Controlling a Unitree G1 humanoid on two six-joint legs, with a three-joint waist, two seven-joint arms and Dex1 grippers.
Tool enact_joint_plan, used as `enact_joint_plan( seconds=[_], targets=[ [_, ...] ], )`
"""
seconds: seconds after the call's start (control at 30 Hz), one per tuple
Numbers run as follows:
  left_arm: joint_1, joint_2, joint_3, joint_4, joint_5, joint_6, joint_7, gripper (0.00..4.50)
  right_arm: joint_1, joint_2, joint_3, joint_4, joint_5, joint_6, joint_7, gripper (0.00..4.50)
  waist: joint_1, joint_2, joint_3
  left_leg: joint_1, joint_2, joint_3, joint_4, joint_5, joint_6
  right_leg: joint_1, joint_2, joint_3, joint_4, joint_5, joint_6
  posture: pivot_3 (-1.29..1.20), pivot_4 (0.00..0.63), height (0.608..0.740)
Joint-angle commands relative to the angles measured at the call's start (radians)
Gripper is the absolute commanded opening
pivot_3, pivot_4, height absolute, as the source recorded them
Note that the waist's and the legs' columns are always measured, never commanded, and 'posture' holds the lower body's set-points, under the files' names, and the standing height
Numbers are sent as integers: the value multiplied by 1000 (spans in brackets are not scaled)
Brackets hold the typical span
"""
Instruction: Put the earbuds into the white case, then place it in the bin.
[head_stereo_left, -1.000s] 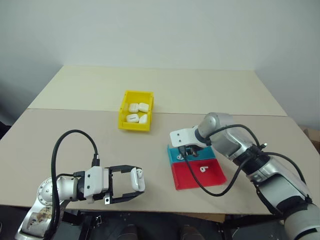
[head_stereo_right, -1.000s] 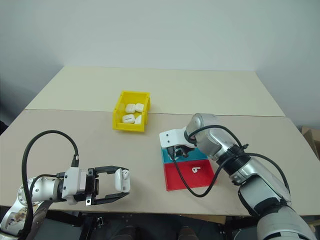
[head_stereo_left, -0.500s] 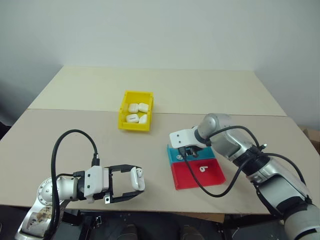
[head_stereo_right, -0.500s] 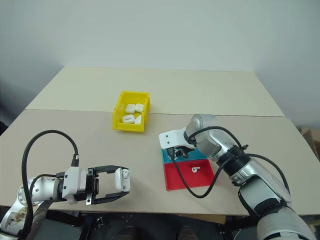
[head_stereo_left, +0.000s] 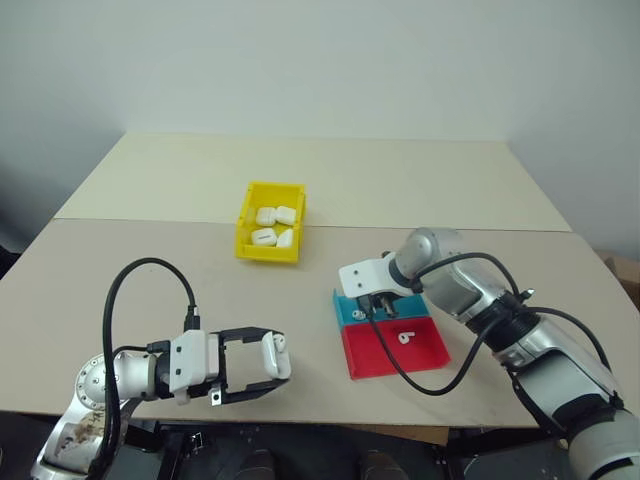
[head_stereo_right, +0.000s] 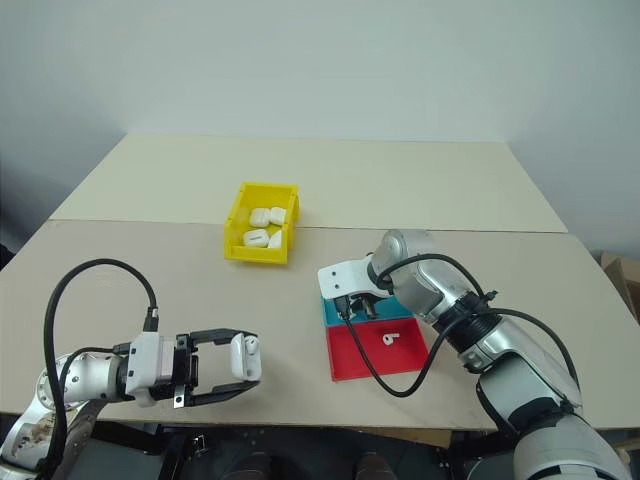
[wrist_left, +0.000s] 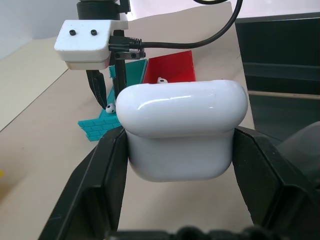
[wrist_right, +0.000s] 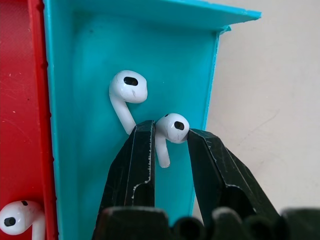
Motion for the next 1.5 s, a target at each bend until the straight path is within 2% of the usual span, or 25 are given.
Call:
enact_joint_plan(
  seconds=[0.03, 0.07, 0.13, 0.43, 0.5, 0.67, 0.77, 0.87, 1.0, 1.23, 1.37, 1.5],
  targets=[
    [-9, 4, 2, -17, 2, -19, 7, 2816, 11, -4, -9, 1, -6, -24, 6, 1242, 0, 0, 0, 0, 0, 0, 0, 0, 0, 0, 0, 0, 0, 0, 0, 0, 150, 740],
    [-10, 3, 2, -16, 1, -21, 7, 2816, 12, -3, -8, 2, -8, -28, 6, 904, 0, 0, 0, 0, 0, 0, 0, 0, 0, 0, 0, 0, 0, 0, 0, 0, 150, 740],
    [-11, 4, 2, -17, -2, -17, 6, 2816, 12, 1, -10, 5, -13, -25, 0, 654, 0, 0, 0, 0, 0, 0, 0, 0, 0, 0, 0, 0, 0, 0, 0, 0, 150, 740],
    [-23, 1, 3, -25, -13, -8, 12, 2816, 10, 0, -23, 2, -18, -29, -13, 654, 0, 0, 0, 1, 0, 0, 0, 0, 0, 1, 0, 0, 0, 0, 0, 0, 150, 740],
    [-44, -7, 6, -33, -40, 8, 20, 2816, 3, 0, -61, -24, 7, 7, -13, 654, 0, 0, 0, 1, 0, 0, 0, 0, 0, 1, 0, 0, 0, 0, 0, 0, 150, 740],
    [-161, -21, -3, -73, -145, 108, 49, 2816, -12, -52, -277, -193, 135, 215, 0, 654, 8, 0, 0, -2, 0, -1, 0, 0, 0, -1, 0, 0, 1, 0, 0, 0, 150, 740],
    [-263, -44, -41, -83, -184, 193, 87, 2816, -3, -123, -429, -316, 228, 337, 11, 654, 16, 0, 0, -3, 0, -1, 1, 0, 0, -1, 0, -1, -1, 0, 0, 0, 150, 740],
    [-358, -81, -78, -91, -203, 261, 131, 2816, 14, -173, -559, -417, 316, 470, -5, 654, 15, 0, 0, -3, 0, -2, 1, 0, 0, 0, 0, -1, -1, 0, 0, 0, 150, 740],
    [-469, -153, -108, -114, -221, 355, 240, 2816, 21, -186, -755, -537, 486, 688, -29, 654, 12, 0, 0, -3, -1, -2, 1, 0, 0, 0, 0, -1, -1, 0, 0, 0, 150, 740],
    [-605, -179, -84, -154, -358, 529, 337, 2816, -15, -38, -1143, -669, 817, 975, -136, 654, -1, 0, 0, -3, -1, -4, 1, 0, 0, 0, 0, 0, 0, 0, 0, 0, 150, 740],
    [-639, -186, -66, -167, -414, 563, 356, 2816, -74, 65, -1293, -726, 961, 1124, -224, 654, 0, 0, 0, -3, -1, -4, 1, 0, 0, 0, 0, -1, 1, 0, 0, 0, 150, 740],
    [-642, -207, -57, -145, -425, 523, 321, 2816, -76, 163, -1383, -796, 1076, 1213, -297, 654, 2, 0, 0, -3, -1, -4, 1, 0, 0, 0, 0, -1, 0, 0, 0, 0, 150, 740]
  ],
)
